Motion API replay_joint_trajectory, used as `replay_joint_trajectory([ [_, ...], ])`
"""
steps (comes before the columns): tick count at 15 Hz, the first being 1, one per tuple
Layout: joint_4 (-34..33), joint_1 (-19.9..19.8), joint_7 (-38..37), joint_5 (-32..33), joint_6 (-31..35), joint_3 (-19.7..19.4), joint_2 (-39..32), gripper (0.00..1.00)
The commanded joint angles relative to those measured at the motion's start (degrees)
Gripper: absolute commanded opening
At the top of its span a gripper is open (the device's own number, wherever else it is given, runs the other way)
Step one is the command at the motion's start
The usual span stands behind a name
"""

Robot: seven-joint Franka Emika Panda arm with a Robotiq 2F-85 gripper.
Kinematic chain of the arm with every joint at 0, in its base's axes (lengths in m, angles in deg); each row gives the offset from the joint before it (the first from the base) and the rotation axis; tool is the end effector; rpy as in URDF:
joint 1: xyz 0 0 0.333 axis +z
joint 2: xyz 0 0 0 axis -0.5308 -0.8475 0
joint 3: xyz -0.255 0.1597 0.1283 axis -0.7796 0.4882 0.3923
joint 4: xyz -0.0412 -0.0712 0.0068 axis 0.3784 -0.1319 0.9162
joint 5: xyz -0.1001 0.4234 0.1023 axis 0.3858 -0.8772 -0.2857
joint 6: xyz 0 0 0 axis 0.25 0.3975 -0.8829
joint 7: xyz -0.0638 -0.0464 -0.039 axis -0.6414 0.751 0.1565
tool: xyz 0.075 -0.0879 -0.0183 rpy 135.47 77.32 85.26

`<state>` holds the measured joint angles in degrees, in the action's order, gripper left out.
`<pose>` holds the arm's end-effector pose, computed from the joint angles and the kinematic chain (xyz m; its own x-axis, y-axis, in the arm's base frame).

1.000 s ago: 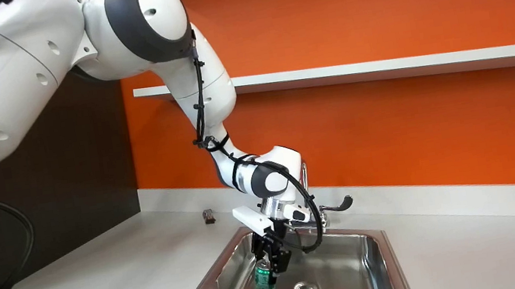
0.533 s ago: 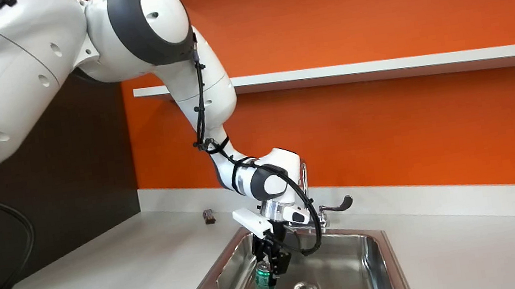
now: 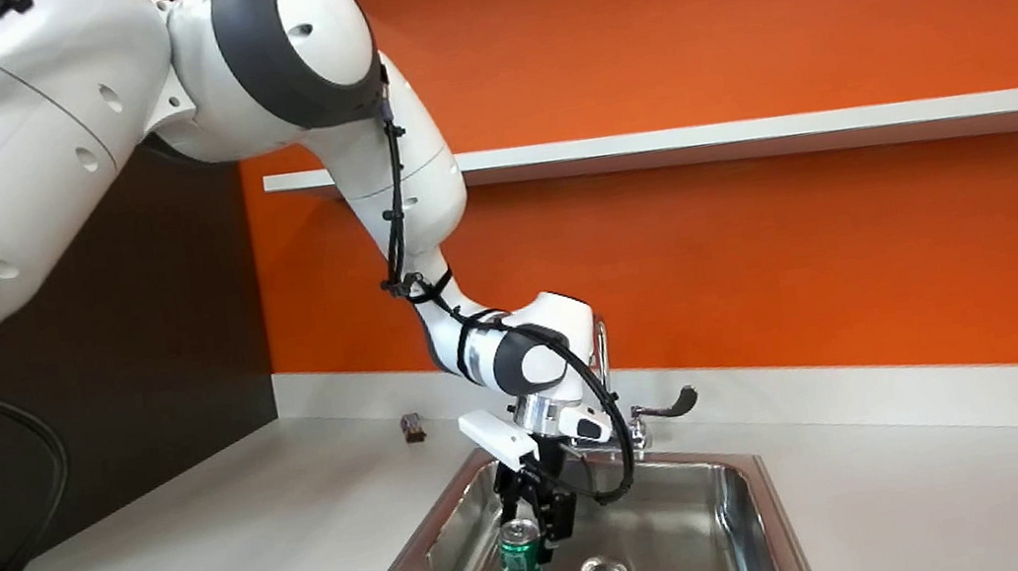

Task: Pick up the canned drink and put it in the sink

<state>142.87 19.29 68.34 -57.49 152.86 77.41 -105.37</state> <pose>0.5894 -0.2142 0.0747 0.7802 -0.5785 -0.2378 -0.6069 -0.7921 -0.0642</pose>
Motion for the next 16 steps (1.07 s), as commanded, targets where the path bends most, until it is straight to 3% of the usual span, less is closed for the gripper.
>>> replay_joint_trajectory([
  [1, 3.24, -0.41, -0.67, -0.03, 0.41, 0.38, 4.3, 1.0],
  [7, 8.68, 0.32, -0.68, 1.61, -0.13, -1.04, 12.55, 1.0],
  [12, 17.12, 3.79, -0.66, 11.39, -0.76, -2.21, 21.45, 1.0],
  [16, 26.17, 7.47, -1.39, 17.91, 0.11, -0.87, 29.61, 1.0],
])
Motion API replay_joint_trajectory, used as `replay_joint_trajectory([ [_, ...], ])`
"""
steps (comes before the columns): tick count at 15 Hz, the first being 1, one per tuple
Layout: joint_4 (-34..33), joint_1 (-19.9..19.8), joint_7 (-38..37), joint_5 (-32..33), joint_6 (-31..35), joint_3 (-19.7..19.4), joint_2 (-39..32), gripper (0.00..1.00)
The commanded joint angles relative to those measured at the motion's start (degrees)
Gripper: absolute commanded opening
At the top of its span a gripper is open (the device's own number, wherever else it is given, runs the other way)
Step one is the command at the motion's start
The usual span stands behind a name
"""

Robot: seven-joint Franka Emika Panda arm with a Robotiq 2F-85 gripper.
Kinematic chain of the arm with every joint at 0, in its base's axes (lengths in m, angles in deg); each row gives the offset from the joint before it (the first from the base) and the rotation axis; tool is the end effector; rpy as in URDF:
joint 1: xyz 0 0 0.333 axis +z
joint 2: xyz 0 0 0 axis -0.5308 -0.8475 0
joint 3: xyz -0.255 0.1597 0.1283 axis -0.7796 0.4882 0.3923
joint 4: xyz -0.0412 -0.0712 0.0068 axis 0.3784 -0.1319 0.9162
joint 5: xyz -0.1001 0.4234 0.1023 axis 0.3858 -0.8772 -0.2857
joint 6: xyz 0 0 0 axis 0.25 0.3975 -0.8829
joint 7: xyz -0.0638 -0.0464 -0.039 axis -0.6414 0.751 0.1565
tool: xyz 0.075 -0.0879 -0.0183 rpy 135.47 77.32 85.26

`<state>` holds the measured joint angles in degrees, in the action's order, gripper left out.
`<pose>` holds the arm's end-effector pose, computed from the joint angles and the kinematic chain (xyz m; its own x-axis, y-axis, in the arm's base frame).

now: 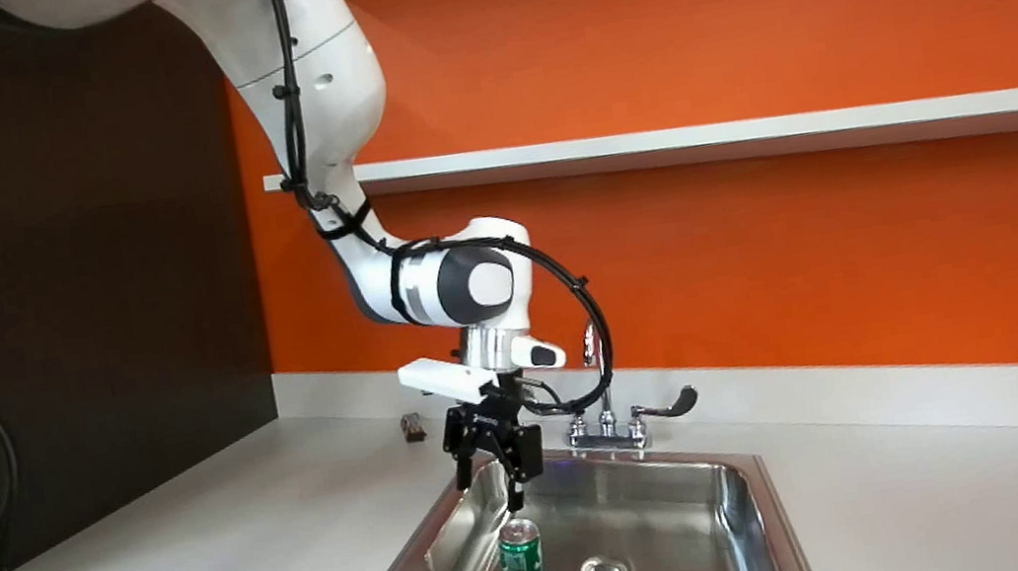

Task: Pick up the canned drink and put it in the sink

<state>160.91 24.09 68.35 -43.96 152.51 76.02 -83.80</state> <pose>0.5344 -0.1634 0.1799 0.9000 -0.3978 -0.1780 -0.4014 -0.9157 0.0166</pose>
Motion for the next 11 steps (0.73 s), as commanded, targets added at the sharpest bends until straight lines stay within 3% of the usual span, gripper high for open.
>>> replay_joint_trajectory([
  [1, 10.31, 3.65, -1.95, 5.5, 0.59, 0.92, 10.01, 1.0],
  [8, 23.06, 6.83, -1.82, 5.29, -1.36, 4.96, 21.46, 1.0],
  [9, 19.08, 6.02, -0.6, 4.75, -0.19, 4.52, 16.55, 1.0],
  [11, 21.54, 6.29, -0.57, 4.71, -0.19, 5.14, 18.71, 1.0],
])
